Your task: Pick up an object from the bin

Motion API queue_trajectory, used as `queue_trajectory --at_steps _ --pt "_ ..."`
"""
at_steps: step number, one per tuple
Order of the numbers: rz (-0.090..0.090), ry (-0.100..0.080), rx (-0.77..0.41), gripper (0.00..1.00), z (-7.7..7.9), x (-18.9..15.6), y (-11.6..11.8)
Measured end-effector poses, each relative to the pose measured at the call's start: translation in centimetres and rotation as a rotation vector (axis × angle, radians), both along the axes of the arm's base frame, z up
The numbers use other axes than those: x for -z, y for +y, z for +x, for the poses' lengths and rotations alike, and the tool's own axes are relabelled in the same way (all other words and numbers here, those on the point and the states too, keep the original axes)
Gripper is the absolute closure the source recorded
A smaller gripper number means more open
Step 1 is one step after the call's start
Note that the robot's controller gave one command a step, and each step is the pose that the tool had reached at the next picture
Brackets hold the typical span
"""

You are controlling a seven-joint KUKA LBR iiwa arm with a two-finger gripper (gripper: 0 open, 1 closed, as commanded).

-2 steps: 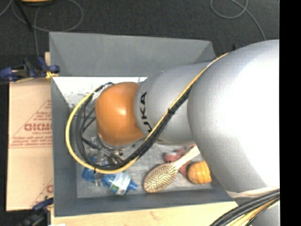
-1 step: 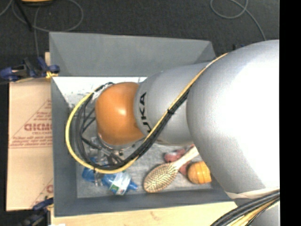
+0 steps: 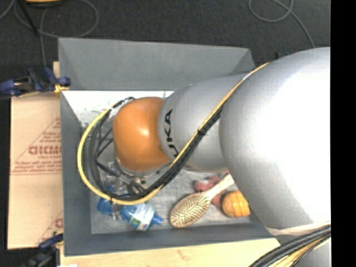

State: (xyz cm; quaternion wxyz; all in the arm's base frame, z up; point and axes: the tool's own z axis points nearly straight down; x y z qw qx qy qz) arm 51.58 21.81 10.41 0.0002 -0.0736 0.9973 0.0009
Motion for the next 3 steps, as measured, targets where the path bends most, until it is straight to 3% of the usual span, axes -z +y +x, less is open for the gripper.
queue_trajectory --at_steps 2,3 --pt "0.000 0.000 0.001 1.00 0.0 0.0 0.0" --pt "0.000 -0.001 -0.063 1.00 -0.5 -5.6 0.4"
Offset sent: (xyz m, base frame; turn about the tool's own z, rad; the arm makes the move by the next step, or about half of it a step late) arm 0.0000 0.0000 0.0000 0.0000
